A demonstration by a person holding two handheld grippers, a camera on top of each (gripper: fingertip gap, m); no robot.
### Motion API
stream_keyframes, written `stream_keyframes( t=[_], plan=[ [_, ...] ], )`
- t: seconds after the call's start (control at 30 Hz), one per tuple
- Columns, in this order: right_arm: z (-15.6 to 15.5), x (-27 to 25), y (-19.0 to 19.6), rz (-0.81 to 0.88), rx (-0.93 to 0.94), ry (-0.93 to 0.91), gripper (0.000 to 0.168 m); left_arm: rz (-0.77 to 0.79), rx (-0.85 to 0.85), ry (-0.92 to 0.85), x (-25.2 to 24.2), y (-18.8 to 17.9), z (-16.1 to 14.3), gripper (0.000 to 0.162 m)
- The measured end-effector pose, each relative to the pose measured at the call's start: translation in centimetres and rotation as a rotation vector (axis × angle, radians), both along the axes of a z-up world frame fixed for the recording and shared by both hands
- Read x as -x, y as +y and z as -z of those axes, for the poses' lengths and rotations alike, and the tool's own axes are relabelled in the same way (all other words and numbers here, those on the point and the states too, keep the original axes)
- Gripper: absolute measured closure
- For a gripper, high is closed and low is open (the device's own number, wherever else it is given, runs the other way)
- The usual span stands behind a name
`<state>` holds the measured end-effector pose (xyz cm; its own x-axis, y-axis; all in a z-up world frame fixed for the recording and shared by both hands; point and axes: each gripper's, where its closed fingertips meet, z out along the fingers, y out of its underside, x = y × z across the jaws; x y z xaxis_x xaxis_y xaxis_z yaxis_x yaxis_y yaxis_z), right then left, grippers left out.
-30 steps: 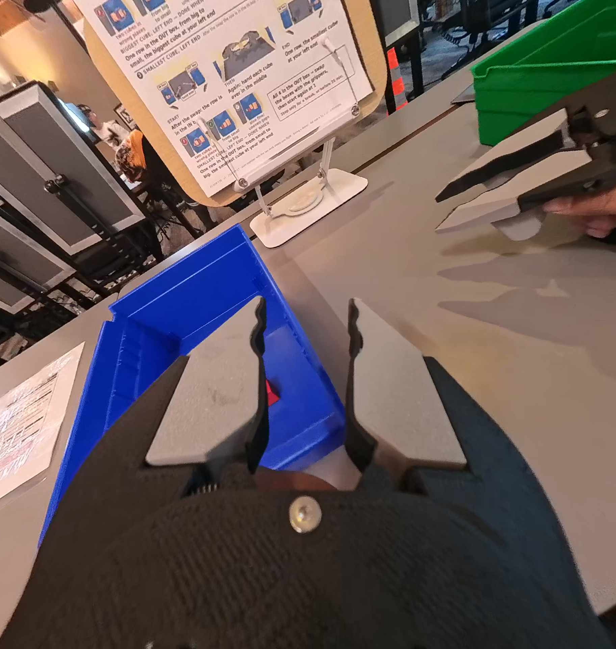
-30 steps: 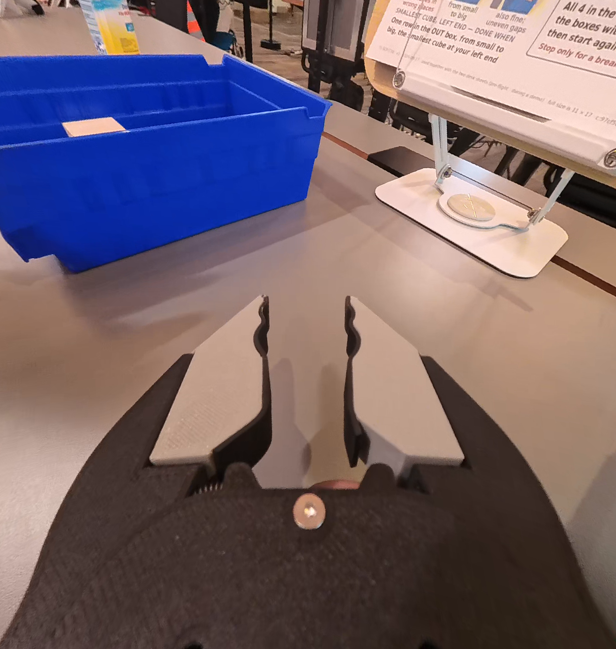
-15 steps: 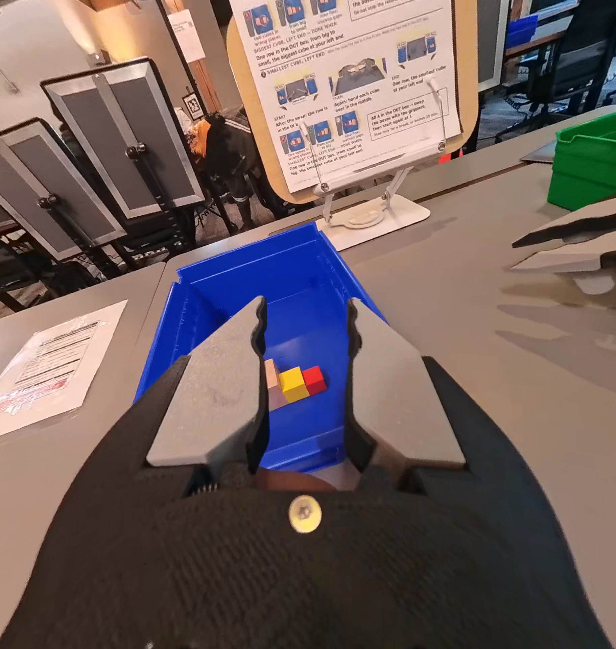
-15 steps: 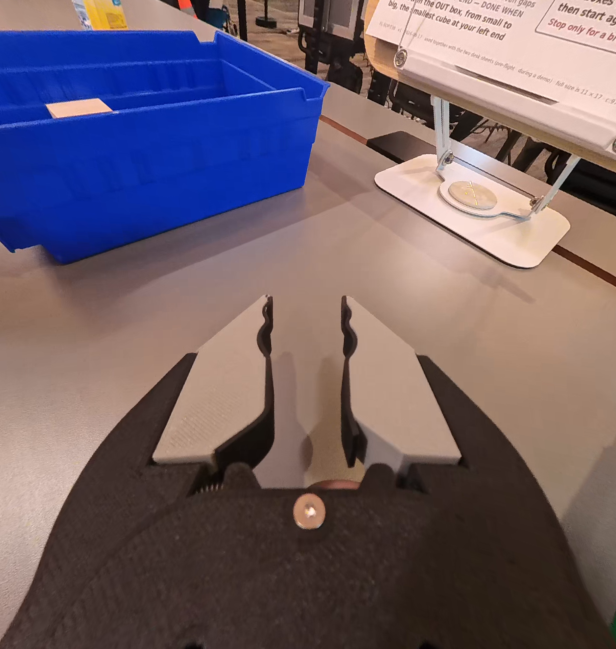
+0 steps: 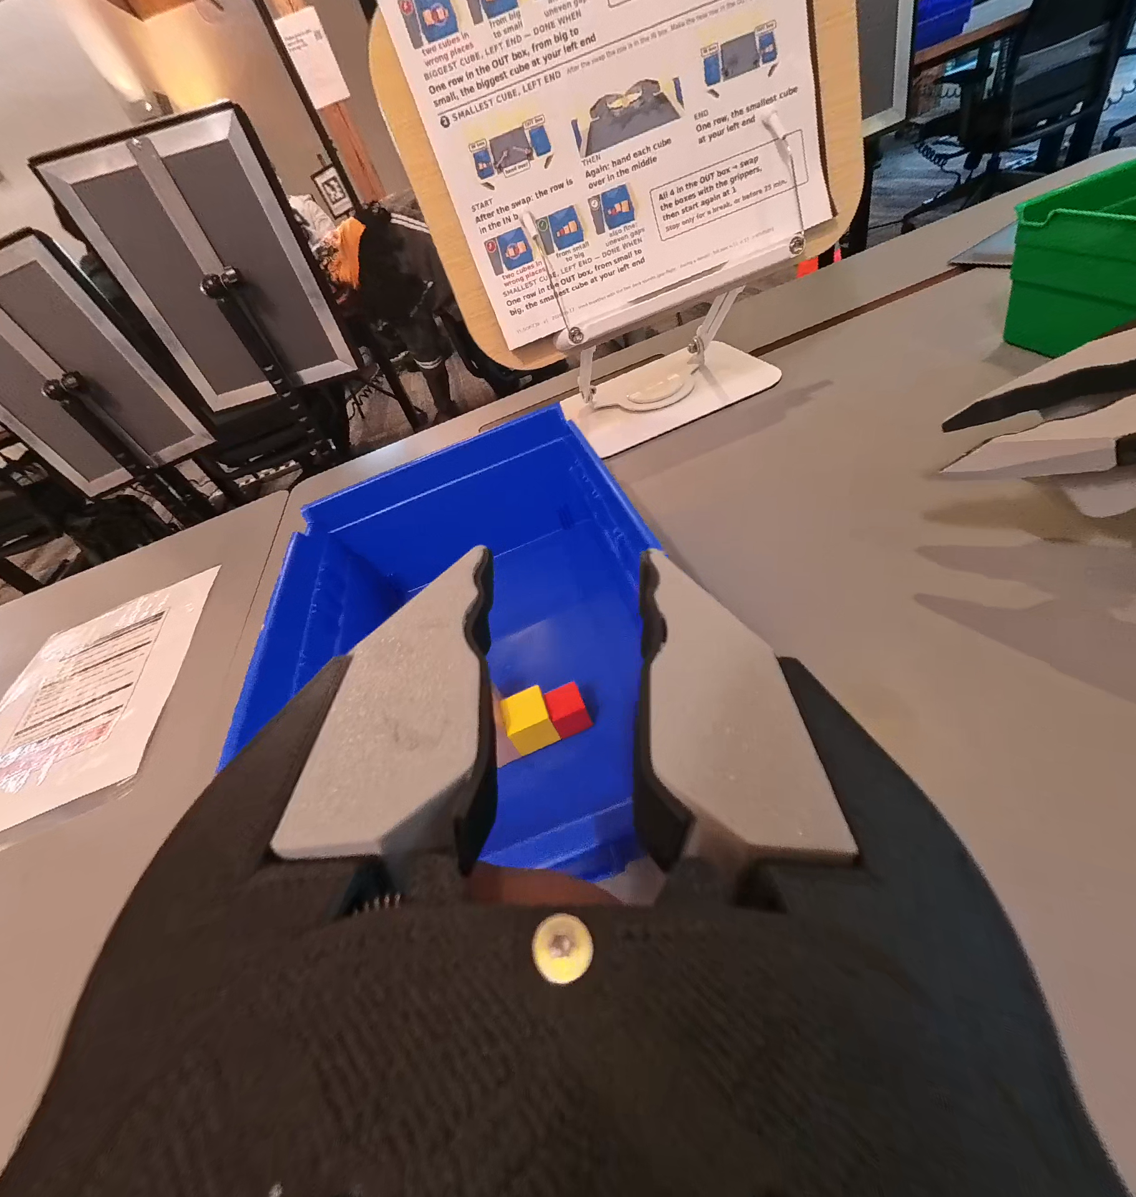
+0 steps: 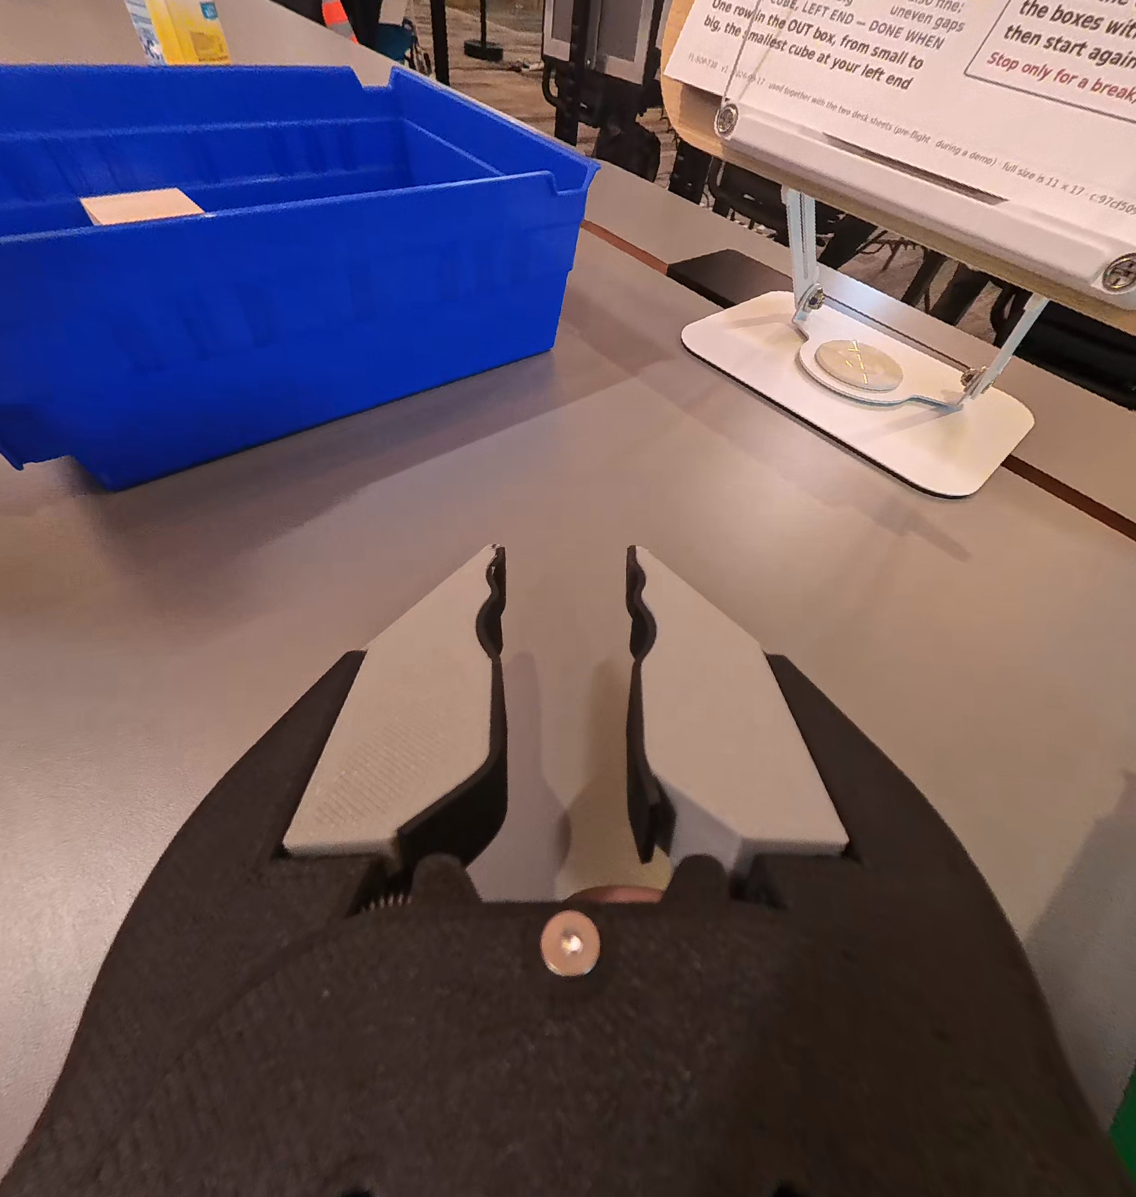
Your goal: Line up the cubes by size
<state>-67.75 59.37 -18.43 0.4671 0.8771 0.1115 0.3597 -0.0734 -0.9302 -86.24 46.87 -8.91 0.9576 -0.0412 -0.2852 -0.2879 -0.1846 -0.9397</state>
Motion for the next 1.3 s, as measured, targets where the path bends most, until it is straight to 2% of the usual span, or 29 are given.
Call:
stream_keyframes(
  t=[1.07,1.3],
  plan=[
    [0.1,0.1,-0.3,-0.014,0.004,-0.005,0.134,0.018,0.032,0.036,-0.5,1.0,1.2,0.119],
    [0.0,0.3,-0.6,-0.023,0.005,-0.001,0.134,0.002,0.081,0.048,0.7,0.6,1.9,0.119]
  ],
)
